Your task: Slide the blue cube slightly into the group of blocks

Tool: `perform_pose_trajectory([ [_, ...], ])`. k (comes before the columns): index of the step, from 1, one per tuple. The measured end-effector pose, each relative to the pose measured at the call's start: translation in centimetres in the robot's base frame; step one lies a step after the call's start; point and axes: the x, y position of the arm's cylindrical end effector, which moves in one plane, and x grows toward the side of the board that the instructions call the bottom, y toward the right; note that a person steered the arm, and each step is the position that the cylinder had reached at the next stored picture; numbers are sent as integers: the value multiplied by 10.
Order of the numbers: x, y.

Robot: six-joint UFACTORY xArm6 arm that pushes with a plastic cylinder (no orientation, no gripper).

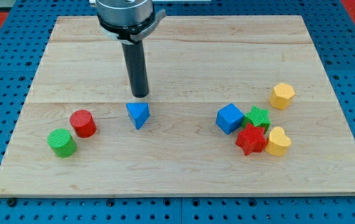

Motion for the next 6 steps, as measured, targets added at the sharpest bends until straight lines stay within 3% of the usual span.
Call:
perform_pose_trajectory([
  [1, 23, 23],
  [2, 39, -58],
  [3, 30, -88],
  [4, -2, 2],
  [5, 16, 94],
  [6, 61, 117],
])
